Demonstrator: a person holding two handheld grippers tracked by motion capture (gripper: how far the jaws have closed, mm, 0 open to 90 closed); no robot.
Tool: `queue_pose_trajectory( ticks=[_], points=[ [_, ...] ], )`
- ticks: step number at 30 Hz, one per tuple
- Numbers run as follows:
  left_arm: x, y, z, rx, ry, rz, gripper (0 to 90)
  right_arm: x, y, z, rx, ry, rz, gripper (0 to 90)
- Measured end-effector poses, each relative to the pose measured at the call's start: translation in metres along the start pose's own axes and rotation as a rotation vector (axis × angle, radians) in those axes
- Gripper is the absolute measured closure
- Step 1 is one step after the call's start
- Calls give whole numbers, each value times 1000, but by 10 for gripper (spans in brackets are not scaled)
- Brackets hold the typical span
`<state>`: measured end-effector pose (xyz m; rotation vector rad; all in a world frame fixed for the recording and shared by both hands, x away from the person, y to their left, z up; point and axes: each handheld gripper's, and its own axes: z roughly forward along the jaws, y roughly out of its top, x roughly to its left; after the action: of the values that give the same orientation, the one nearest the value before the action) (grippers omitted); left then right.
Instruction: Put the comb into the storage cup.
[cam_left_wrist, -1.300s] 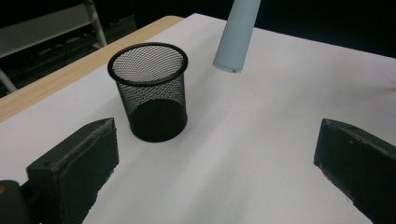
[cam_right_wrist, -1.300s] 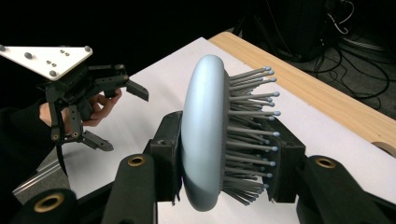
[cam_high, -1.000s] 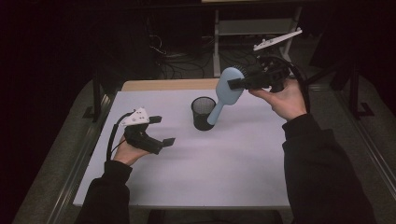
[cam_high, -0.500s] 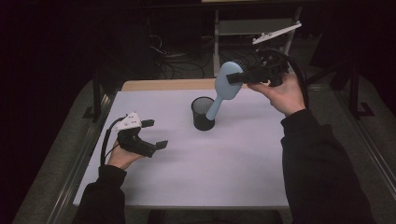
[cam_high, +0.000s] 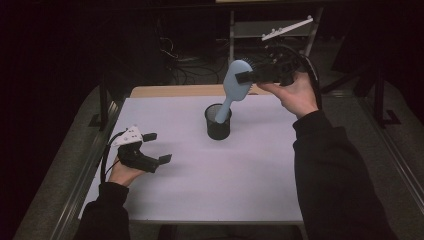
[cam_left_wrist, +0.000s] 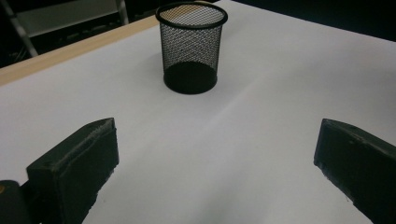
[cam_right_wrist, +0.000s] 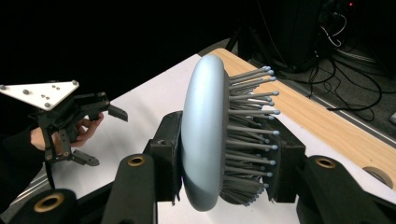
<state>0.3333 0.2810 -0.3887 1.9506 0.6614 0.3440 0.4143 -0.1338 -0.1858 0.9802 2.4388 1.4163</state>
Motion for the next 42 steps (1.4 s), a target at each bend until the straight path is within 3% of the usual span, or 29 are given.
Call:
queue_pose_trajectory(
  ticks=[10,21,34,42],
  points=[
    [4,-12,-9,-15,23,-17,0,-3,11,10,7,-19,-3,541],
    [12,-32,-24,-51,61,-52,0,-14,16,20,-11,-33,25,541],
    [18,-49,-35,-104,108,-56,0,-27,12,38,9,-54,28,540],
    [19,-55,-39,-111,128,-51,0,-33,5,47,20,-58,41,541]
  ],
)
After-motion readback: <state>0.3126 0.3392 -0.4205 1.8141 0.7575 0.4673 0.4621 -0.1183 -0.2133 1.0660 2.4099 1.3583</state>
